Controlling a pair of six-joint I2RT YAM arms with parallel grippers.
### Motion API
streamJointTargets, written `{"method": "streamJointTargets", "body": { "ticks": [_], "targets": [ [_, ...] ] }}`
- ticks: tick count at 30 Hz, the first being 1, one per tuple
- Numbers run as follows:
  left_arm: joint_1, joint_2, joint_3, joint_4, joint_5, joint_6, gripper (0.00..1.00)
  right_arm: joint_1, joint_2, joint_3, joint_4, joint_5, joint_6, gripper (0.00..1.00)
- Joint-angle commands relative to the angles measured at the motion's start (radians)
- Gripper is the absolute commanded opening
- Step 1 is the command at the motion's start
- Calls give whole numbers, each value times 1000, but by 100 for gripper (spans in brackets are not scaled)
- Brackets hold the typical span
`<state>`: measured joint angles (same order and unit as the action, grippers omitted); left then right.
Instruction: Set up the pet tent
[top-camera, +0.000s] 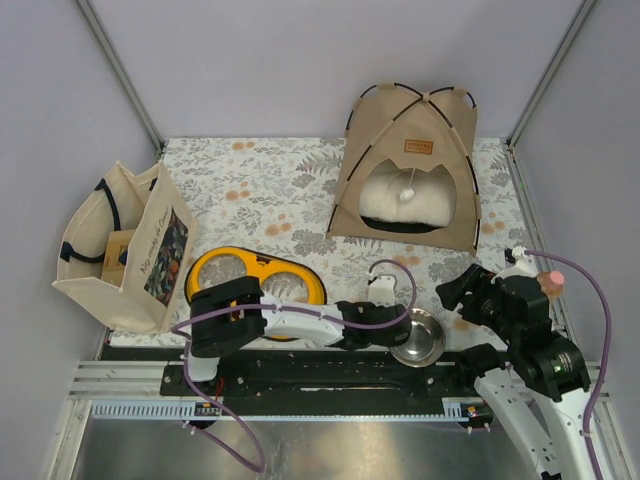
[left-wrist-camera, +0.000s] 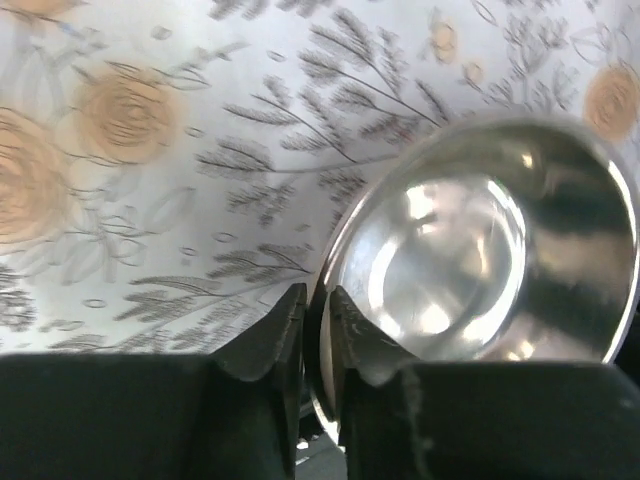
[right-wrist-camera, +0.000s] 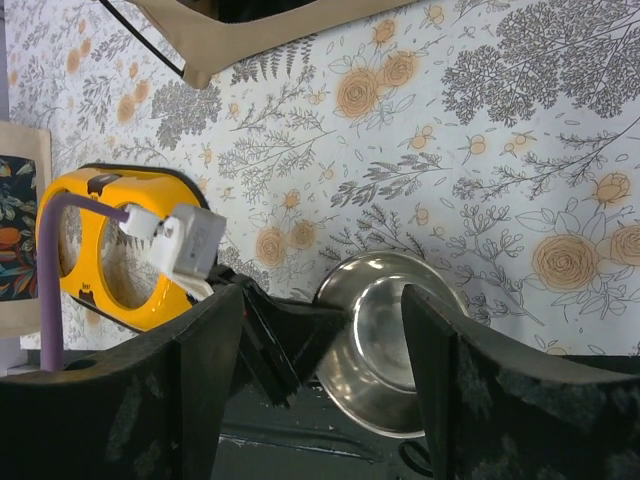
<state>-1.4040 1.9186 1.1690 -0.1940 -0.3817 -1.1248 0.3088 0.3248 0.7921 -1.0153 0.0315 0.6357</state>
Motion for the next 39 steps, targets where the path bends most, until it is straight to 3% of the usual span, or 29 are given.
{"method": "streamJointTargets", "body": {
  "ticks": [1,3,11,20,23,29,33,39],
  "targets": [
    [51,-82,-48,-47,-46,6,9,7,0,-14,20,-27,13,73],
    [72,-99,-63,-41,-33,25,0,7,5,-27,32,-56,15,73],
    [186,-282,-179,-27,4,111,0,7,52,-117,153,-166,24,74],
    [345,-542,-285,-25,89,232,0,10,198,-297,493,-360,84,79],
    [398,-595,-325,2,148,244,0,9,290,-310,584,-409,99,72],
    [467,-693,-403,60,250,272,0,9,310,-352,813,-508,186,60],
    [487,-734,-423,83,286,281,0,9,353,-363,900,-602,196,59],
    [502,-773,-448,119,320,281,0,10,388,-369,931,-620,196,55]
  ]
}}
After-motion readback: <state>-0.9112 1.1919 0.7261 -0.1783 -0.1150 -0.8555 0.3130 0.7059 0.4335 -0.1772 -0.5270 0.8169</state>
